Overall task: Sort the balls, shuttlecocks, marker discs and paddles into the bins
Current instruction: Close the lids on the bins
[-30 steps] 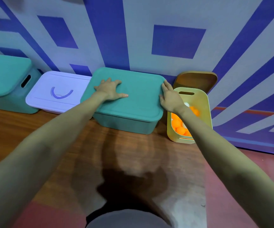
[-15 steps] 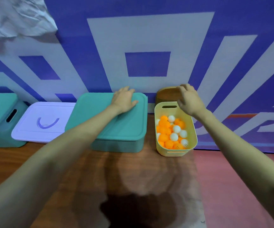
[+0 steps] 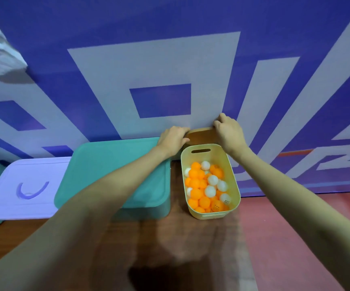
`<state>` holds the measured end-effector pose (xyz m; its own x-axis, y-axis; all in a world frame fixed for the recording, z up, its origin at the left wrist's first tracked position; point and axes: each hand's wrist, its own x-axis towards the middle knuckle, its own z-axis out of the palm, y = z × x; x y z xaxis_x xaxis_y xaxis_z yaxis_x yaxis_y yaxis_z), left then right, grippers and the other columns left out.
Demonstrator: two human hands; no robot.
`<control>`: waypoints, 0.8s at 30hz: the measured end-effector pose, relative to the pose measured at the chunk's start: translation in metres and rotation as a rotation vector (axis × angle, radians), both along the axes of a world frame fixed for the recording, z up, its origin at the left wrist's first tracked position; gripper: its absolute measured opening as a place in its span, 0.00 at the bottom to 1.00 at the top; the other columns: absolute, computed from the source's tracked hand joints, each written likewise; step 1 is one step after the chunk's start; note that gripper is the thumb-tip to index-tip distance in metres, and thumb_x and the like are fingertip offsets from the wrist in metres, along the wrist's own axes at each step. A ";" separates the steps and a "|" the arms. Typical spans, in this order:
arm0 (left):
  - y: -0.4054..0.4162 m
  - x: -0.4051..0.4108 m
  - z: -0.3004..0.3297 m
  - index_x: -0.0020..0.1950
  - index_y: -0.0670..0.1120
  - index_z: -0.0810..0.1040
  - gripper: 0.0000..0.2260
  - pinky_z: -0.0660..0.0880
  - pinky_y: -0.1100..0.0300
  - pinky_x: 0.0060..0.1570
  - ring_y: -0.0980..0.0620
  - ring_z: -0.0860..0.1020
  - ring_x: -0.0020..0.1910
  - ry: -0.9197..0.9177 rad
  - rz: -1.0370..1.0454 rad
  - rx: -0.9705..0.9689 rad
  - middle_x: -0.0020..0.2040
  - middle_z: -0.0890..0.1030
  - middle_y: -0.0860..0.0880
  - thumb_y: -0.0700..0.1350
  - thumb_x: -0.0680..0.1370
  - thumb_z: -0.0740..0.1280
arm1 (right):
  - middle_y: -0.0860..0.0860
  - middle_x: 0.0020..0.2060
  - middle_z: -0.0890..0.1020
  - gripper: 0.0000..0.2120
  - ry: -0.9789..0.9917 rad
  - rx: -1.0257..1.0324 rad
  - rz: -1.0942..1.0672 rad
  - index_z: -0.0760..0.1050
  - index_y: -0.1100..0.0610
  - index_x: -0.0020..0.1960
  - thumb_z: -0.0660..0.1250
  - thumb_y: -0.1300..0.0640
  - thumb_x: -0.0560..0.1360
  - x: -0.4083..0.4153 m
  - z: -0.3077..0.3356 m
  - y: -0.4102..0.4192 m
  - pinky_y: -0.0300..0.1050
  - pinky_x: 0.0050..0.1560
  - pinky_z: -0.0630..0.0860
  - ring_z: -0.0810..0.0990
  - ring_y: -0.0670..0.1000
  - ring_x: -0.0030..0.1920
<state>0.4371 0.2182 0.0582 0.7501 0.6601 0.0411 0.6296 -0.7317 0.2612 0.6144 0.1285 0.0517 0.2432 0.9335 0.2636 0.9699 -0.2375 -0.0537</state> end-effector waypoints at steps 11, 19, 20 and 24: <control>-0.032 -0.012 0.026 0.52 0.45 0.81 0.08 0.74 0.54 0.41 0.47 0.76 0.45 -0.268 -0.082 0.219 0.44 0.83 0.47 0.46 0.80 0.65 | 0.59 0.42 0.78 0.10 0.004 0.437 0.086 0.80 0.65 0.50 0.74 0.67 0.68 0.004 0.012 -0.043 0.46 0.33 0.73 0.77 0.58 0.38; -0.088 -0.044 0.039 0.52 0.43 0.83 0.07 0.76 0.56 0.39 0.46 0.81 0.44 -0.378 -0.199 0.337 0.44 0.84 0.47 0.43 0.77 0.68 | 0.58 0.39 0.78 0.06 -0.072 0.663 0.211 0.80 0.64 0.48 0.66 0.63 0.77 -0.007 0.024 -0.101 0.46 0.29 0.70 0.75 0.56 0.34; -0.096 -0.050 0.036 0.53 0.43 0.83 0.08 0.77 0.55 0.40 0.45 0.82 0.45 -0.381 -0.210 0.335 0.46 0.85 0.46 0.43 0.76 0.67 | 0.58 0.39 0.78 0.09 -0.072 0.671 0.228 0.80 0.64 0.47 0.64 0.61 0.79 -0.010 0.022 -0.110 0.45 0.30 0.68 0.74 0.56 0.34; -0.124 -0.070 0.009 0.53 0.42 0.82 0.10 0.79 0.54 0.45 0.45 0.83 0.50 -0.305 -0.263 0.308 0.51 0.84 0.45 0.42 0.75 0.67 | 0.60 0.40 0.78 0.09 -0.094 0.577 0.316 0.80 0.64 0.47 0.61 0.64 0.78 -0.022 -0.005 -0.148 0.50 0.33 0.70 0.74 0.58 0.36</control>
